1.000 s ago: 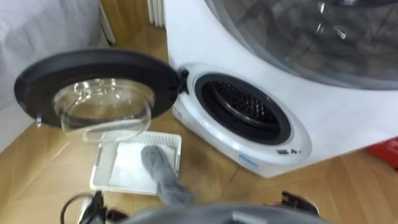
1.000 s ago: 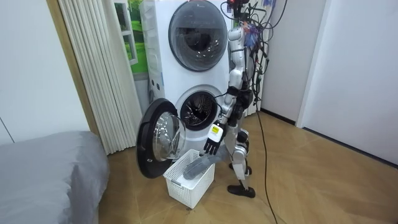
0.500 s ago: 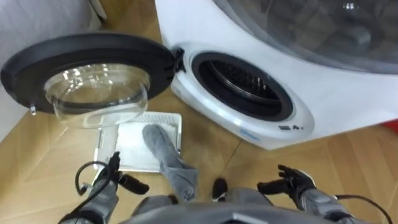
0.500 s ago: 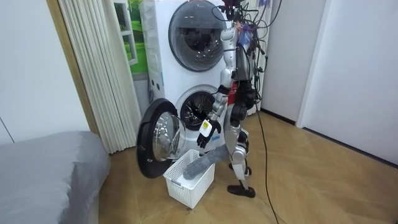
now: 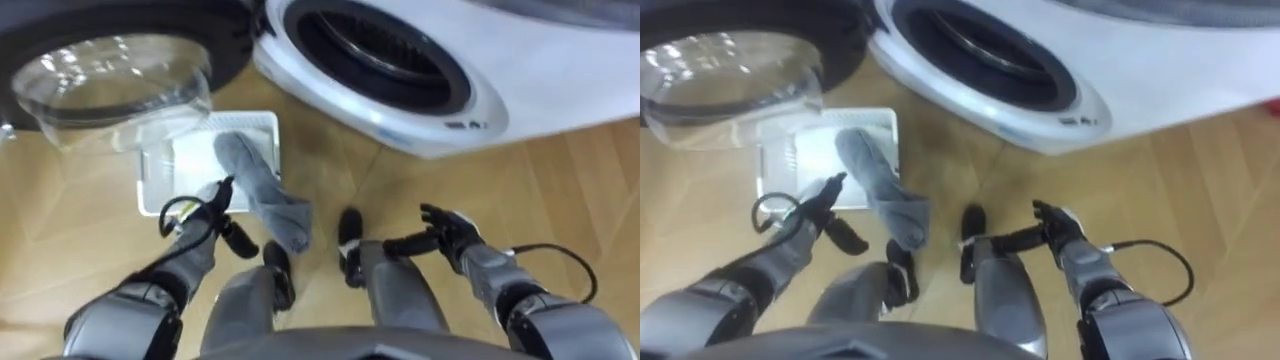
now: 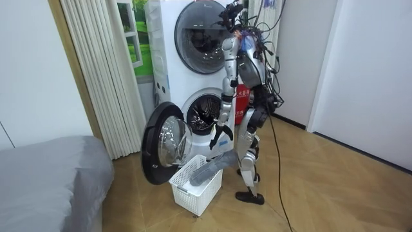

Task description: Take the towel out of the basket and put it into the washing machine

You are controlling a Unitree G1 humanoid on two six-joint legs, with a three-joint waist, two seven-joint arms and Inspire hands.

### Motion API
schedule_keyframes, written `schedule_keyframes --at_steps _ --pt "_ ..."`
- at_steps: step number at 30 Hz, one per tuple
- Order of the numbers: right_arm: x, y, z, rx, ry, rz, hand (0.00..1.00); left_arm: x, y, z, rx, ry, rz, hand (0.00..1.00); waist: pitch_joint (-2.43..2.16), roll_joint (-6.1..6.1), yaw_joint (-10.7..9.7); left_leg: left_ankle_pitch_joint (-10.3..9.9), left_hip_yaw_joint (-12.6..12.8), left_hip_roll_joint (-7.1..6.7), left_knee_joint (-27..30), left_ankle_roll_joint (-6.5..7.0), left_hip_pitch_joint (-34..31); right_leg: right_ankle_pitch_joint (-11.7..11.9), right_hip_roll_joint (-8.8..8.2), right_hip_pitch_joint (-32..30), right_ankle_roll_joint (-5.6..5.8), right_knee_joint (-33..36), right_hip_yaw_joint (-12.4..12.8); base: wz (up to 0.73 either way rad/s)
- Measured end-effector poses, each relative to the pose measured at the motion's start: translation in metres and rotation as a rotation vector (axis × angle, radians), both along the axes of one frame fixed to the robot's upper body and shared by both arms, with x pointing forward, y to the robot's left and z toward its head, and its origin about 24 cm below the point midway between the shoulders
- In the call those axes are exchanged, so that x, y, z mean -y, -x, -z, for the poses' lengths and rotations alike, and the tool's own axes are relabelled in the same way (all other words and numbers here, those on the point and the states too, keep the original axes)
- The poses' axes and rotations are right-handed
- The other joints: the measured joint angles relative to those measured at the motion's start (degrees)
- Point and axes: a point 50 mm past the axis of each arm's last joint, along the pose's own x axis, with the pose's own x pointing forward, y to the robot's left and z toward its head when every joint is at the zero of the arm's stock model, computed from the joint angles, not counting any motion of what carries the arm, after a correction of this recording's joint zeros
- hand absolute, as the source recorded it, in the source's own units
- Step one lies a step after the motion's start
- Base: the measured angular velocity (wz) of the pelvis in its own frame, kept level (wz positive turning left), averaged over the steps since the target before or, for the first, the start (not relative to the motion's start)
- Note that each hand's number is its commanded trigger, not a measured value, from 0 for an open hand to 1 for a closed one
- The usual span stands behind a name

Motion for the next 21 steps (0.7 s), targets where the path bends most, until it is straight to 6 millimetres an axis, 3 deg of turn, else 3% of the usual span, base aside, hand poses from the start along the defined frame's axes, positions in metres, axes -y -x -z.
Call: schedule_keyframes --at_steps 7,9,11,17,21 --pt "-0.008 -0.023 -0.013 0.089 -0.045 0.011 0.0 0.005 -0.032 -0.022 0.118 -0.138 0.165 0.0 1.03 0.2 -1.4 -0.1 0.1 0.8 4.3 0.05 -9.2 1.0 -0.06 -8.8 -0.72 2.9 0.5 -0.01" --pt "-0.009 -0.029 -0.016 0.11 -0.069 0.04 0.0 0.009 -0.043 -0.031 0.174 -0.194 0.225 0.0 1.67 0.69 -2.2 -0.1 0.2 1.02 6.2 0.08 -11.9 0.8 -0.24 -11.3 -1.01 4.5 0.4 0.07" --pt "-0.011 -0.036 -0.02 0.127 -0.088 0.05 0.0 0.009 -0.048 -0.036 0.206 -0.235 0.265 0.0 1.97 0.91 -2.9 -0.2 0.2 1.1 7.6 0.18 -14.0 0.7 -0.34 -13.5 -1.17 5.8 0.6 -0.02" --pt "-0.015 -0.054 -0.032 0.18 -0.169 0.089 0.0 0.014 -0.069 -0.055 0.301 -0.303 0.347 0.0 2.09 1.09 -4.3 -2.7 0.2 2.83 15.4 0.57 -22.8 -0.2 -0.11 -21.8 -2.05 11.7 0.4 -0.04" --pt "-0.018 -0.063 -0.039 0.223 -0.217 0.106 0.0 0.011 -0.079 -0.066 0.355 -0.371 0.396 0.0 2.13 1.15 -5.4 -3.4 0.2 3.56 18.8 0.85 -26.9 -0.3 -0.25 -25.6 -2.2 14.6 0.4 -0.02"
